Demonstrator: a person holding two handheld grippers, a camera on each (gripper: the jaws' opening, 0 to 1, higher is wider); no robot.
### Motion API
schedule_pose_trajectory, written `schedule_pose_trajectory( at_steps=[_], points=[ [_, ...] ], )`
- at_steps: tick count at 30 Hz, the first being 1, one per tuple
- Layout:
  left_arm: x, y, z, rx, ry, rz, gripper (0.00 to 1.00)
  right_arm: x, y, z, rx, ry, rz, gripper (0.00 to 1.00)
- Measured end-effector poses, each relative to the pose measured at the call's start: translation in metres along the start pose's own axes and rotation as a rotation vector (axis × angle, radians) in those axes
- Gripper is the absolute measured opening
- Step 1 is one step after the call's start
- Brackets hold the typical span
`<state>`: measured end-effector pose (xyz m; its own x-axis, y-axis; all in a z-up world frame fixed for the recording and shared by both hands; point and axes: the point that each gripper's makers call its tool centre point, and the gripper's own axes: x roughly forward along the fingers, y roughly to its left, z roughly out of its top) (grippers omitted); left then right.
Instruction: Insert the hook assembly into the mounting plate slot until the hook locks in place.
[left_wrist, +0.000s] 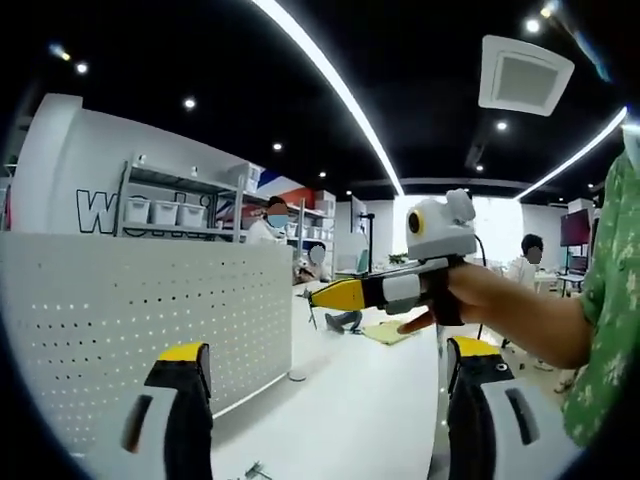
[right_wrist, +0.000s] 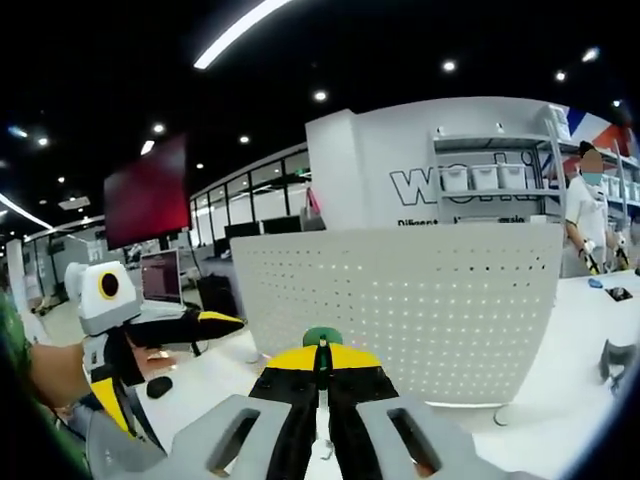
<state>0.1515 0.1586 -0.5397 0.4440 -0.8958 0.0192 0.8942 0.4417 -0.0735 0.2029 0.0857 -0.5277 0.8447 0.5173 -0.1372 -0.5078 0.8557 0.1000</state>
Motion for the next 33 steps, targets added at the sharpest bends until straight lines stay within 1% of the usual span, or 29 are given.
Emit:
schedule_pose_trajectory(
  at_steps=[2,4,7,9,13,17,25,33],
  points=[
    [-0.003,0.002,0.0,-0.007,-0.008,0.008,1.0,0.001,-0.008,0.003,-0.014,-0.002,-0.021,0.0],
    [-0.005,0.004,-0.003,-0.008,-0.002,0.018,1.0,0.002,-0.019,0.008,-0.036,-0.002,-0.048,0.0],
    [-0.008,0.008,-0.006,-0.016,0.001,0.029,1.0,0.003,-0.035,0.014,-0.033,-0.014,-0.078,0.0],
    [-0.01,0.008,-0.008,-0.019,0.003,0.033,1.0,0.003,-0.046,0.017,-0.052,-0.016,-0.112,0.0],
    [-0.012,0.011,-0.014,-0.023,0.015,0.043,1.0,0.005,-0.061,0.024,-0.069,-0.025,-0.159,0.0],
    [-0.014,0.014,-0.017,-0.03,0.017,0.052,1.0,0.007,-0.076,0.029,-0.08,-0.035,-0.197,0.0],
    [-0.016,0.017,-0.02,-0.031,0.028,0.062,1.0,0.01,-0.098,0.038,-0.085,-0.068,-0.258,0.0],
    [-0.018,0.019,-0.025,-0.035,0.041,0.066,1.0,0.015,-0.12,0.045,-0.1,-0.077,-0.304,0.0]
  ],
)
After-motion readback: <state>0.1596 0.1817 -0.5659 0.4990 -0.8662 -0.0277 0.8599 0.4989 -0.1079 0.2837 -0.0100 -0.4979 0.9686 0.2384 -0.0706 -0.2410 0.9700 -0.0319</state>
